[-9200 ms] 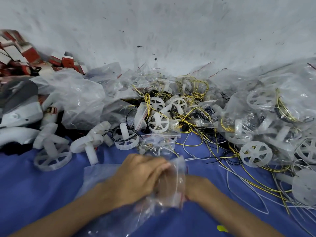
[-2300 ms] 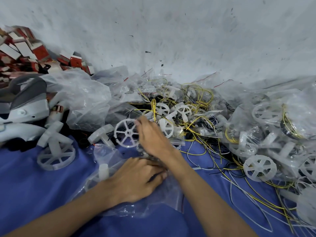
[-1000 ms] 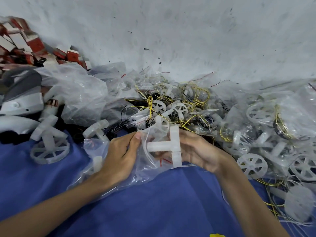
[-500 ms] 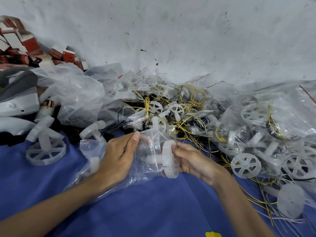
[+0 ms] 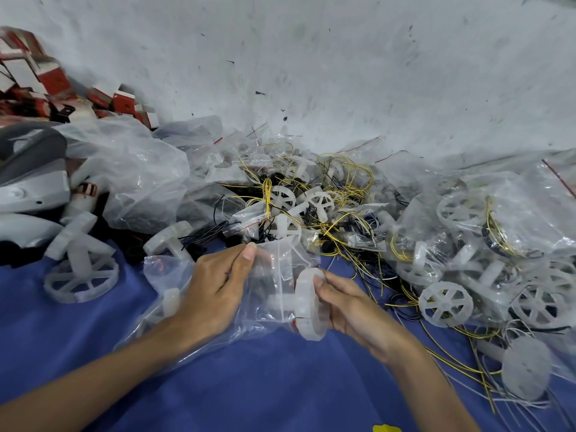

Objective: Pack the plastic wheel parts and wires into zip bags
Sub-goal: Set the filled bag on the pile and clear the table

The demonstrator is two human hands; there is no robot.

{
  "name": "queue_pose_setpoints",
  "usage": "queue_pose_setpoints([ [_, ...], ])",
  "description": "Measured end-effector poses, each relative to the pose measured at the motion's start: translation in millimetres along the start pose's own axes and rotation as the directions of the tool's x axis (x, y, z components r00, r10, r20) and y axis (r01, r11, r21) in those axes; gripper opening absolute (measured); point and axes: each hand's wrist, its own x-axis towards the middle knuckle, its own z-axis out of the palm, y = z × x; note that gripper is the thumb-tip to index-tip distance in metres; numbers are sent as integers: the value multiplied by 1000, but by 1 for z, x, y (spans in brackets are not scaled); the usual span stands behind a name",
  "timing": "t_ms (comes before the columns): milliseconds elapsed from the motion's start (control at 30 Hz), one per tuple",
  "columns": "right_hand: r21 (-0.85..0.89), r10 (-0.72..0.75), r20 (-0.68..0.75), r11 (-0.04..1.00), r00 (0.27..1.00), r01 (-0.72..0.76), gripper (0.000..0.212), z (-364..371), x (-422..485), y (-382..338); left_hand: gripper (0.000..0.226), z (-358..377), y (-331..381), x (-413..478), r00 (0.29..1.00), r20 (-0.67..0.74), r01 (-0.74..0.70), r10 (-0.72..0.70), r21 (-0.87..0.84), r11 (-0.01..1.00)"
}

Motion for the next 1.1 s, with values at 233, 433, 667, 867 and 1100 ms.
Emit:
queue_pose_setpoints([
  [233,-188,-206,-232,968,951,164,48,27,4,-9,39,2,10,-3,996,79,-39,47,-100,994],
  [433,-633,-181,-159,773,971,41,33,30,9,-23,46,-6,11,7,997,26,-79,79,-4,997],
  [667,-502,-353,26,805,935,318,18,60,14,-18,33,-6,31,15,930,138,-352,341,65,934],
  [867,-675,-387,13,677,922,294,32,69,18,-18,39,-2,48,12,869,300,-447,393,136,884],
  [1100,-271,-418,-127,887,899,374,11,69,24,-21,56,-29,39,33,714,638,-448,287,101,889],
])
